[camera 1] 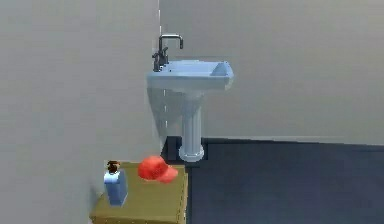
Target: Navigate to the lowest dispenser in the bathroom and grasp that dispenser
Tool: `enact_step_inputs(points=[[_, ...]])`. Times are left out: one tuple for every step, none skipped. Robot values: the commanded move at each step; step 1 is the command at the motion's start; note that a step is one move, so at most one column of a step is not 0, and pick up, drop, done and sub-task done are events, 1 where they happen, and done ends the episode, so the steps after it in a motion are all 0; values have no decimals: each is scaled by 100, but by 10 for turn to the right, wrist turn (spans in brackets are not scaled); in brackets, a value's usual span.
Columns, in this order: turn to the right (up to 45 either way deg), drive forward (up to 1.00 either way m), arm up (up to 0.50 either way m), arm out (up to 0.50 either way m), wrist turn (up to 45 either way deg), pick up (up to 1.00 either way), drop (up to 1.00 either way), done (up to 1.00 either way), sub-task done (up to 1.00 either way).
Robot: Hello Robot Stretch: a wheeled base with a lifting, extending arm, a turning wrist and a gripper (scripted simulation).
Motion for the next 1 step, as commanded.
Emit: enact_step_inputs(points=[[450,0,0,0,0,0,0,0,0]])
